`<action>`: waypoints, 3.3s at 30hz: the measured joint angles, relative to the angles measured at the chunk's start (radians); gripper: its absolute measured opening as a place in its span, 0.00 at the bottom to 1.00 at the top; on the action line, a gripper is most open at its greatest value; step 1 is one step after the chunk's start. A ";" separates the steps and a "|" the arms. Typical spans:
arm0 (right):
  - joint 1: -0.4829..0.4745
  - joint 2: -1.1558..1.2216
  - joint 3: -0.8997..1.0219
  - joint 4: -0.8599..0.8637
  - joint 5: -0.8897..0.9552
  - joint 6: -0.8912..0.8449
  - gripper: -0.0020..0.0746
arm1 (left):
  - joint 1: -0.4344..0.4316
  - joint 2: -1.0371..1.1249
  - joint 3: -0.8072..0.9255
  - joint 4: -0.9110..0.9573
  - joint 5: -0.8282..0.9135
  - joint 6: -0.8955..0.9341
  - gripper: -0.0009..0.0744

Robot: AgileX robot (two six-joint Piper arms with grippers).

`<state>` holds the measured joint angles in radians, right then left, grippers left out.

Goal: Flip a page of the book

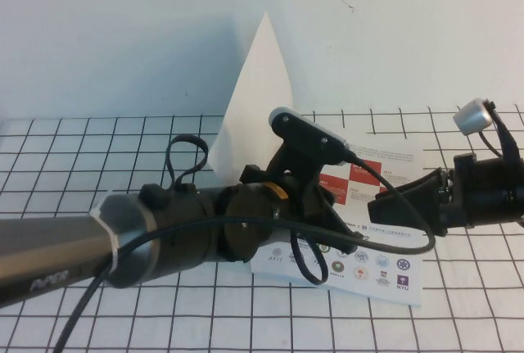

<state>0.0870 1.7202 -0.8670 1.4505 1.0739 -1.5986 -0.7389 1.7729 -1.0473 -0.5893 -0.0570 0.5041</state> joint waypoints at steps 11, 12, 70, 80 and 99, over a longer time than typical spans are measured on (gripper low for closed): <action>0.102 0.055 -0.031 -0.024 -0.369 -0.035 0.05 | 0.201 -0.015 0.000 -0.003 0.044 0.000 0.01; 0.114 0.057 -0.031 -0.027 -0.383 -0.035 0.04 | 0.237 -0.013 0.000 -0.003 0.057 0.000 0.01; 0.170 -0.594 -0.130 -1.035 -0.395 0.662 0.02 | 0.461 -1.017 0.285 0.059 0.707 0.169 0.01; 0.170 -1.011 -0.075 -1.177 -0.241 0.895 0.02 | 0.461 -1.420 0.289 0.011 0.866 0.019 0.01; 0.170 -1.410 0.432 -1.034 -0.449 0.936 0.02 | 0.461 -1.647 0.658 0.157 0.658 -0.158 0.01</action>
<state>0.2573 0.3107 -0.4354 0.4162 0.6252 -0.6622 -0.2781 0.1257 -0.3897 -0.4322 0.6014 0.3463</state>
